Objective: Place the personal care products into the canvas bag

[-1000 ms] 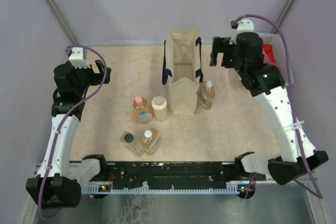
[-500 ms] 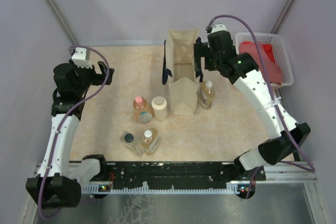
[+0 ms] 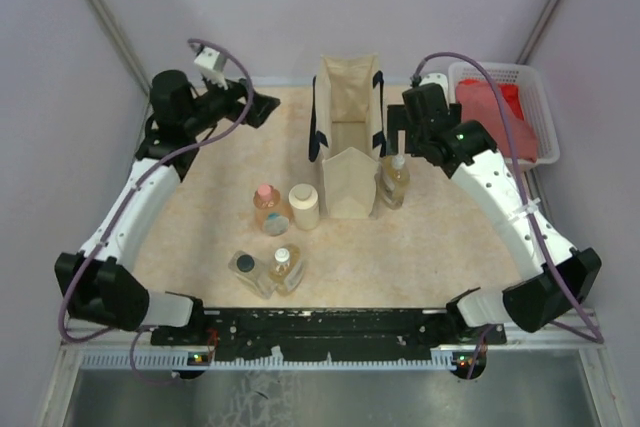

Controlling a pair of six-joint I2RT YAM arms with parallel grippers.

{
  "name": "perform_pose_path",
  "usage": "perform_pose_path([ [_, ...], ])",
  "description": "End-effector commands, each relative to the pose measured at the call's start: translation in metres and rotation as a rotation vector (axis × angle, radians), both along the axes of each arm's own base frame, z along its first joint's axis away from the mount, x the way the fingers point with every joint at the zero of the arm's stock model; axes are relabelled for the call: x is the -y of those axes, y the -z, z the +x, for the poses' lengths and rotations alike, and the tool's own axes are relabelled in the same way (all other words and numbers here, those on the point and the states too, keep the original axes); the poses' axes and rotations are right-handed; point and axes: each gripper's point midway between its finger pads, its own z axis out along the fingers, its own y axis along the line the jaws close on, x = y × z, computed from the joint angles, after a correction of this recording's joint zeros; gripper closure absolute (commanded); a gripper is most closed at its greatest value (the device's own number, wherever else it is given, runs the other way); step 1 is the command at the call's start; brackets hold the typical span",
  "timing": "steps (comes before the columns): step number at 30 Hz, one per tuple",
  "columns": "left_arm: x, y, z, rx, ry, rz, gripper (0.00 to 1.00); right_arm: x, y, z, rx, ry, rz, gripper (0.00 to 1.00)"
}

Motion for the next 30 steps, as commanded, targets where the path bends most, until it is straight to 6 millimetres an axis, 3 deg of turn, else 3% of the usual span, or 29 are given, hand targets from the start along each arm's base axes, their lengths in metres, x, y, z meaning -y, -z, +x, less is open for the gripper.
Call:
perform_pose_path([
  [1, 0.048, -0.015, 0.013, 0.045, 0.088, -0.004, 0.00, 0.006, -0.005, 0.000, 0.065, -0.003, 0.099, 0.01],
  [5, 0.086, 0.004, 0.028, -0.016, 0.123, 0.023, 0.00, 0.018, 0.014, -0.003, 0.046, -0.015, 0.135, 0.01],
  [9, 0.112, 0.028, 0.044, -0.061, 0.104, 0.075, 0.00, 0.005, 0.030, -0.005, 0.047, -0.128, 0.149, 0.01],
  [14, 0.115, 0.066, 0.065, -0.138, -0.009, 0.124, 0.00, -0.015, 0.039, -0.005, 0.078, -0.273, 0.174, 0.01],
  [24, 0.124, 0.113, 0.074, -0.211, -0.096, 0.238, 0.00, -0.015, 0.070, -0.003, 0.045, -0.316, 0.123, 0.01],
  [26, 0.126, 0.117, 0.073, -0.219, -0.080, 0.243, 0.08, -0.016, 0.074, -0.002, 0.046, -0.325, 0.120, 0.01],
  [30, 0.138, 0.120, 0.064, -0.243, -0.009, 0.222, 0.53, -0.019, 0.082, 0.004, 0.051, -0.346, 0.106, 0.01],
])
